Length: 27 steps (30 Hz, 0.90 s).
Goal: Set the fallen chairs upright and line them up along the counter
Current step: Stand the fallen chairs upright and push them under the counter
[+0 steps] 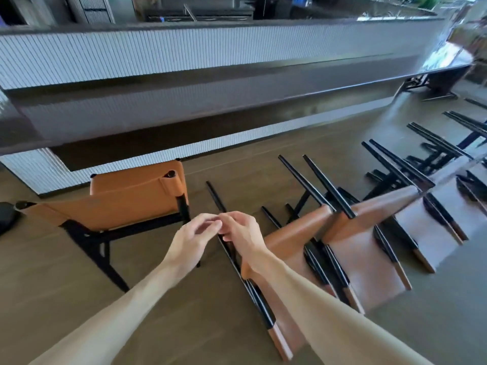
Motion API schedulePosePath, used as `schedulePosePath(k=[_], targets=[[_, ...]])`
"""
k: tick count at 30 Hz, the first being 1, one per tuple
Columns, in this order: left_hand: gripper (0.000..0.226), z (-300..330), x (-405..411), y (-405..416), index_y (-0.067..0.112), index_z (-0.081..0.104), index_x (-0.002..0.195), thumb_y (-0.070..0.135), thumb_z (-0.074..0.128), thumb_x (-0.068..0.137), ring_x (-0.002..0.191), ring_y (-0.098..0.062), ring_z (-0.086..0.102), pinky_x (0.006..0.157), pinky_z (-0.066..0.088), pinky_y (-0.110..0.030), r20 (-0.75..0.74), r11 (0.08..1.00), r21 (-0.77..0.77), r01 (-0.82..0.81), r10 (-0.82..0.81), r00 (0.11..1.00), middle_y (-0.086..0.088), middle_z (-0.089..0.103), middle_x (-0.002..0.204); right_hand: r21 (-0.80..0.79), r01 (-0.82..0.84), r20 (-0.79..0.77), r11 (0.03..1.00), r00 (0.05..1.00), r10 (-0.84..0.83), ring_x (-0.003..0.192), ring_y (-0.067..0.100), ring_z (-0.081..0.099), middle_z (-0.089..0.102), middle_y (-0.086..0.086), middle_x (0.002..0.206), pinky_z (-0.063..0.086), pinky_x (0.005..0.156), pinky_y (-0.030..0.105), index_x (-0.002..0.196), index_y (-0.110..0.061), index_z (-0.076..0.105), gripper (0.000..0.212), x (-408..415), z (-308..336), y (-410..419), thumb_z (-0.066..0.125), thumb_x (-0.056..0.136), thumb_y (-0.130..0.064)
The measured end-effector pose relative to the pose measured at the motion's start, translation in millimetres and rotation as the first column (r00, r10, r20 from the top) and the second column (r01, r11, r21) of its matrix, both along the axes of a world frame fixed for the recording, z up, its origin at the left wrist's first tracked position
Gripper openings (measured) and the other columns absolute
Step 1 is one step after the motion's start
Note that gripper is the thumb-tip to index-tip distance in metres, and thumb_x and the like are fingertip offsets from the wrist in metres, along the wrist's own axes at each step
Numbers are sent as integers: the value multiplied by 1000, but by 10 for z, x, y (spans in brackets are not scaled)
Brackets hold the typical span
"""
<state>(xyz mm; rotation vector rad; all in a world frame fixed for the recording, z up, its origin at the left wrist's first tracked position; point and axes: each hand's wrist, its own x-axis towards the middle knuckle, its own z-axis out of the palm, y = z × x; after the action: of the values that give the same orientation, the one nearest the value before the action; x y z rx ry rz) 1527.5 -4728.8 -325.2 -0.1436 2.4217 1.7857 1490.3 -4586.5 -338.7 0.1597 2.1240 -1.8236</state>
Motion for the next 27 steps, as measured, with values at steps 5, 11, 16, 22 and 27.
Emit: schedulePosePath(k=[5,11,16,22,27], targets=[[18,-165,556,1811,27,74,106,28,57,102,108,-16,68,97,55,-41,131,991,135,17,-35,991,1,75,107,-88,191,182,978,968,-173,94,28,76,80,12,99,59,83,37,105,-8,76,31,729,-157,1881,55,103,-31],[18,-274,982,3377,23,73,109,28,60,98,107,-20,69,94,55,-39,256,967,251,49,-115,960,0,76,108,-51,389,311,920,881,-356,96,35,72,76,21,105,58,91,45,98,-5,73,28,1270,-255,3519,58,103,-29],[27,-595,898,3874,20,73,107,38,60,91,106,-23,71,93,57,-40,340,935,350,-52,-75,937,-1,77,105,-84,381,372,921,869,-326,92,34,72,76,23,105,59,88,44,96,-5,75,32,1291,-599,3916,56,104,-30],[27,-1250,652,4102,16,74,102,36,58,93,101,-23,73,99,54,-51,445,901,357,-247,68,893,-4,78,100,-87,310,450,947,860,-240,75,22,76,80,12,93,60,72,31,102,-5,76,51,1039,-1152,3946,44,107,-45],[28,-1886,628,4175,8,72,104,31,57,101,102,-27,69,97,55,-48,652,760,339,-554,235,721,-10,74,106,35,147,546,989,826,-142,98,30,74,77,10,105,60,84,40,104,-13,74,47,701,-1727,4114,46,104,-51]])
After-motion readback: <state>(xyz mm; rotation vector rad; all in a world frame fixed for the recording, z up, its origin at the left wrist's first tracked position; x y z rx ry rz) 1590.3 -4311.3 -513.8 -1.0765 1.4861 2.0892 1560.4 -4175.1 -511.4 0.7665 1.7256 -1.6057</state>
